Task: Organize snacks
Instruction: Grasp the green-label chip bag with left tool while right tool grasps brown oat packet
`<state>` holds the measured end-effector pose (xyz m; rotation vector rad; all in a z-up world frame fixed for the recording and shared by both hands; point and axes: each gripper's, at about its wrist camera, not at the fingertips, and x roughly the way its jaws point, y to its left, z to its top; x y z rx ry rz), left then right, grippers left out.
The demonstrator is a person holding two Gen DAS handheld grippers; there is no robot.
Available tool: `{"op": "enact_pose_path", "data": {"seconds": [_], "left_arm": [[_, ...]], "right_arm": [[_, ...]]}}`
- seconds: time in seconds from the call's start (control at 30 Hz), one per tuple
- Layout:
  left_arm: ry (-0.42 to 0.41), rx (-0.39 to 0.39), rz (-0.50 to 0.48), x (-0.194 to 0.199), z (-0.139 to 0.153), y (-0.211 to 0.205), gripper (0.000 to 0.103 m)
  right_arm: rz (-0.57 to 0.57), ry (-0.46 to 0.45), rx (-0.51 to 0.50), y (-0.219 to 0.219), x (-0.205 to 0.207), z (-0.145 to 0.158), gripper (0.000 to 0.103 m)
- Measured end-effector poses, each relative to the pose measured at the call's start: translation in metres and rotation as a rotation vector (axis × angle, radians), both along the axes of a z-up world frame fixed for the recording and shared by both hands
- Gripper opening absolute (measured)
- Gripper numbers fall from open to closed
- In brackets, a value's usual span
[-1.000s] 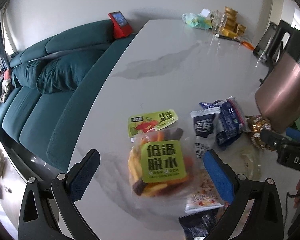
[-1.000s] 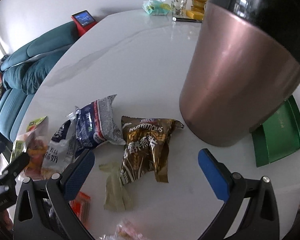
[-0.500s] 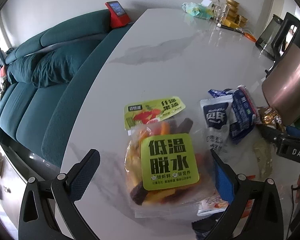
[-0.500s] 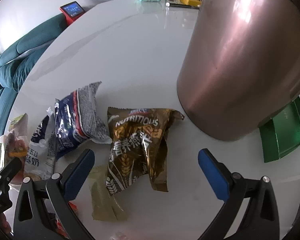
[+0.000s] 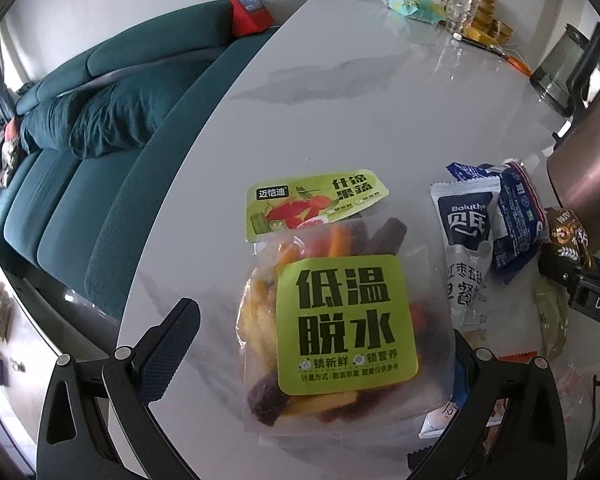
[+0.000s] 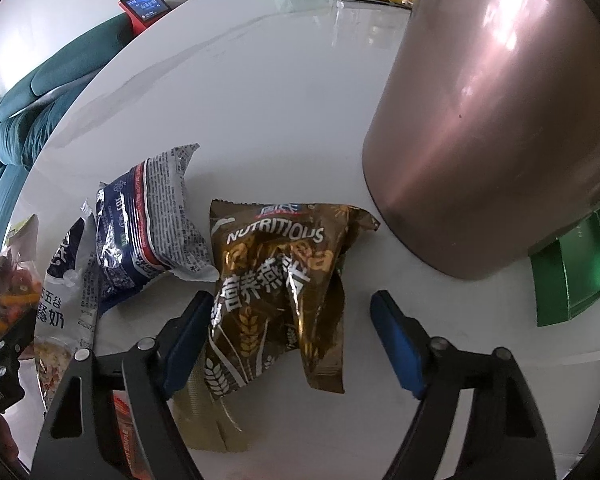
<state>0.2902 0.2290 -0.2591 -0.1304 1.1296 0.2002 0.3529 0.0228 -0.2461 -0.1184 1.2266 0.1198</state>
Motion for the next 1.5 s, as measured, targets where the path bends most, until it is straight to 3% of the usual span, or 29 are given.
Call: {"op": "enact_pose_path", "data": {"seconds": [0.2, 0.53, 0.93, 0.97, 1.0, 1.07, 1.17, 1.27, 1.37, 1.5], "left_arm": [[0.035, -0.04, -0.005, 0.005, -0.006, 0.005, 0.098], [0.041, 0.0, -0.044, 0.008, -0.009, 0.001, 0.099], [0.047, -0.005, -0.043, 0.009, -0.009, 0.001, 0.099], [0.042, -0.005, -0.044, 0.009, -0.008, 0.0, 0.093], [0.034, -0.003, -0.048, 0.008, -0.007, -0.001, 0.088], [0.022, -0.001, -0.066, 0.008, -0.002, -0.004, 0.067], [0.02, -0.016, -0.055, 0.009, -0.001, -0.002, 0.066], [0.024, -0.032, -0.05, 0.007, -0.001, 0.0, 0.065], [0.018, -0.074, -0.043, 0.004, 0.001, 0.004, 0.063], [0.015, -0.071, -0.052, 0.002, 0.004, 0.001, 0.063]], "right_arm": [[0.003, 0.003, 0.006, 0.001, 0.001, -0.001, 0.103], [0.002, 0.004, 0.009, -0.002, 0.003, -0.002, 0.103], [0.014, -0.008, 0.011, 0.0, 0.001, -0.002, 0.103], [0.026, -0.013, 0.014, 0.002, 0.001, 0.0, 0.095], [0.035, -0.017, 0.013, 0.004, 0.0, 0.0, 0.077], [0.039, -0.015, 0.013, 0.004, 0.001, -0.001, 0.077], [0.054, -0.015, 0.014, 0.005, 0.0, -0.001, 0.071], [0.078, -0.032, 0.007, 0.008, -0.003, 0.003, 0.056], [0.076, -0.027, 0.025, 0.006, -0.006, 0.006, 0.053], [0.08, -0.03, 0.031, 0.0, -0.008, 0.009, 0.048]]}}
